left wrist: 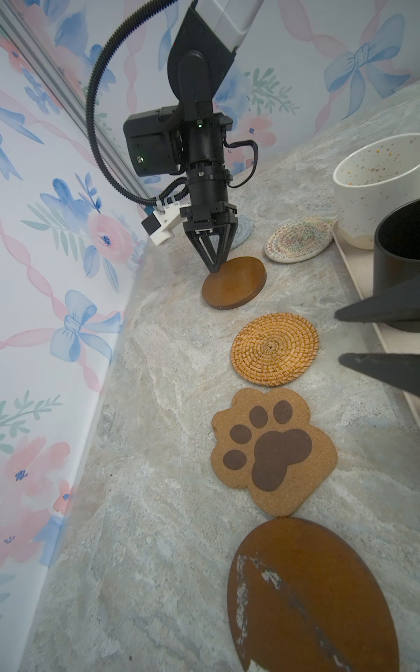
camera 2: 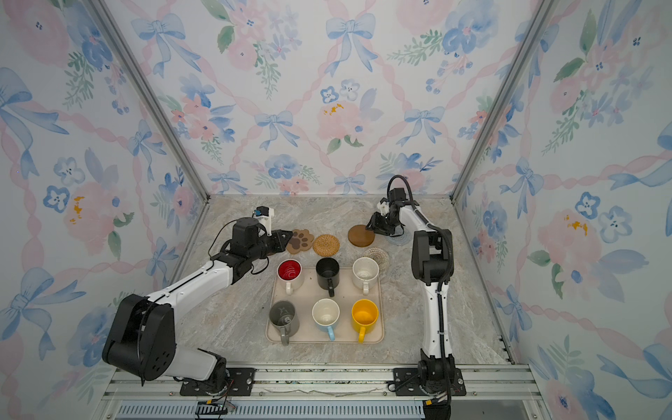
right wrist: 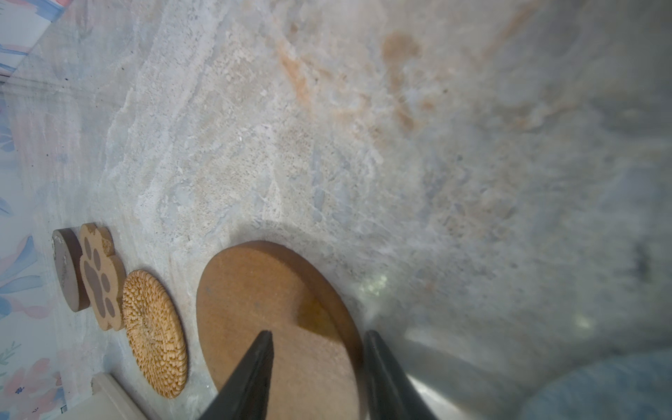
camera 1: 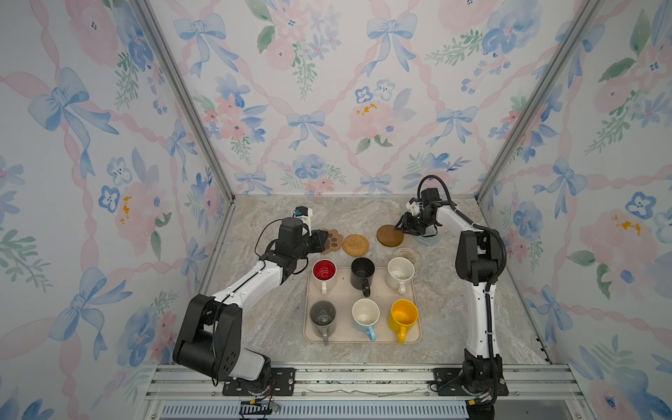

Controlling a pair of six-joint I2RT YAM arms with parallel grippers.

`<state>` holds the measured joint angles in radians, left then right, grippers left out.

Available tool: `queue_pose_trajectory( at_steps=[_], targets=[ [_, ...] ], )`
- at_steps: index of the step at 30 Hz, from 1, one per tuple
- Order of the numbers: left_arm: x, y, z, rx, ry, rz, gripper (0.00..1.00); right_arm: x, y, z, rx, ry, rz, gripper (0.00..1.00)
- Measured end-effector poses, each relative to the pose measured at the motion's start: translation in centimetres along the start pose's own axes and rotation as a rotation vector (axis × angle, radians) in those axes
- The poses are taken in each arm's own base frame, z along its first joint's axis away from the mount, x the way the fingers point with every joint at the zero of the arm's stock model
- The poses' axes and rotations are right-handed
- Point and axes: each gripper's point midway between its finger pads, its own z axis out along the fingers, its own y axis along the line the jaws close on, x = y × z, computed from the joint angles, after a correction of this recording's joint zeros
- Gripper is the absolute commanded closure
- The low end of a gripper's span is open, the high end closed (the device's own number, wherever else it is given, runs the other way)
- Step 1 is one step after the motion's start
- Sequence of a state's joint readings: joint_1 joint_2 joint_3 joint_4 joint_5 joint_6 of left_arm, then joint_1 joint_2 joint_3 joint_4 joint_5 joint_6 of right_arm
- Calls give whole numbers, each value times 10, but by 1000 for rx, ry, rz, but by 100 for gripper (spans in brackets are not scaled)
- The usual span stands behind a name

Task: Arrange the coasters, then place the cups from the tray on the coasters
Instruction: 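Grip the round wooden coaster with the right gripper and slide it beside the rattan coaster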

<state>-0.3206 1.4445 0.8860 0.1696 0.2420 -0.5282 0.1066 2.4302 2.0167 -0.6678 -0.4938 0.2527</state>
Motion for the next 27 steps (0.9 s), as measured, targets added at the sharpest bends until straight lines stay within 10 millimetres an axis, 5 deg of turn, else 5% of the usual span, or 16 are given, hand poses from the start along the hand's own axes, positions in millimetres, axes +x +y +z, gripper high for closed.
queue_pose_trajectory(
  at_steps=[16, 27],
  targets=[
    [4, 2, -1, -3, 7, -1, 86, 26, 23, 9, 2, 49, -84, 61],
    [6, 2, -2, -3, 7, -2, 86, 42, 21, 6, 30, 75, -102, 65]
  ],
)
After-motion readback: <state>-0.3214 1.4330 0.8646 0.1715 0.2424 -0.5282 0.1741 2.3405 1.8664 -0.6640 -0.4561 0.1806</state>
